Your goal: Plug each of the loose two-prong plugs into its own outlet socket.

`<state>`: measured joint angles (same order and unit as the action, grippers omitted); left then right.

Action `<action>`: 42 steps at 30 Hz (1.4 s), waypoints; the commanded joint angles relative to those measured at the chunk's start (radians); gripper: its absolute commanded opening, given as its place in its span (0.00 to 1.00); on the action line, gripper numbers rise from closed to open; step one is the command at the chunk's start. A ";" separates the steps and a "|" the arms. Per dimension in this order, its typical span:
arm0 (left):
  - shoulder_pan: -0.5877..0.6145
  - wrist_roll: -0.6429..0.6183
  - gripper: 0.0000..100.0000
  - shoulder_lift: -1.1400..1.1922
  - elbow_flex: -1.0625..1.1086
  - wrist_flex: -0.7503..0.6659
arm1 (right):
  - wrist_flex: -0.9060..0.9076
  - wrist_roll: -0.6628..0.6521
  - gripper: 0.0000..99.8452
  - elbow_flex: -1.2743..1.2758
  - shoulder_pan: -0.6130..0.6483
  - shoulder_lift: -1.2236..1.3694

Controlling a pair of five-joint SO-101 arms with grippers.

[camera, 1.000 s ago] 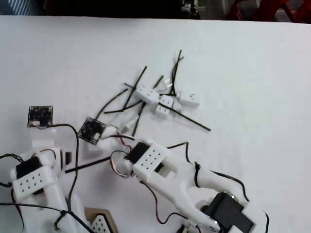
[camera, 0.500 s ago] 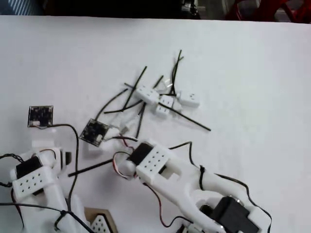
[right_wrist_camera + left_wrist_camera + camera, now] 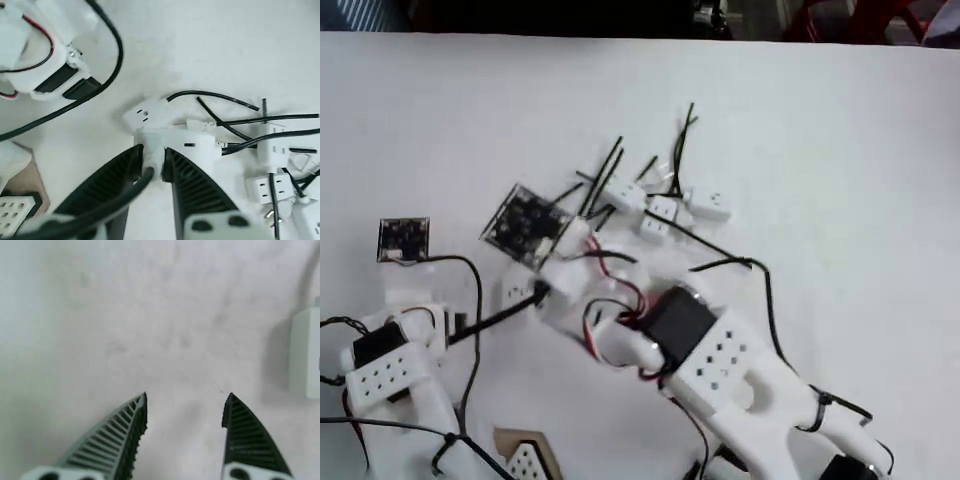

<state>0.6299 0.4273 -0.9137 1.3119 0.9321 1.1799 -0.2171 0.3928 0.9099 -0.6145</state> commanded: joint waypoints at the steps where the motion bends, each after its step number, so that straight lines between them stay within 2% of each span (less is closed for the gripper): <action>1: 0.001 -0.002 0.25 -0.018 -0.002 -0.020 | 0.010 0.012 0.02 -0.114 -0.091 -0.035; 6: 0.001 -0.002 0.25 -0.018 -0.002 -0.020 | 0.010 0.006 0.02 -0.196 -0.243 -0.027; 12: 0.001 -0.002 0.25 -0.018 -0.002 -0.020 | -0.041 0.012 0.02 -0.199 -0.509 0.035; 16: 0.001 -0.002 0.25 -0.018 -0.002 -0.020 | -0.107 0.015 0.02 -0.199 -0.645 0.156; 20: 0.001 -0.002 0.25 -0.018 -0.002 -0.020 | -0.246 0.043 0.02 -0.199 -0.736 0.312; 27: 0.001 -0.002 0.25 -0.018 0.000 -0.020 | -0.516 0.103 0.02 -0.210 -0.823 0.588; 33: 0.001 -0.002 0.25 -0.018 0.000 -0.020 | -0.541 0.104 0.02 -0.351 -0.875 0.811; 36: 0.001 -0.002 0.25 -0.018 0.000 -0.020 | -0.506 0.106 0.06 -0.434 -0.894 0.888; 39: 0.001 -0.002 0.25 -0.018 0.000 -0.020 | -0.366 0.152 0.14 -0.512 -0.888 0.911; 42: 0.001 -0.002 0.25 -0.018 0.000 -0.020 | -0.213 0.173 0.15 -0.601 -0.871 0.909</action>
<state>0.6299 0.4273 -0.9137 1.3119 0.9321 0.8393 -0.0652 -0.0967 0.0292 0.3107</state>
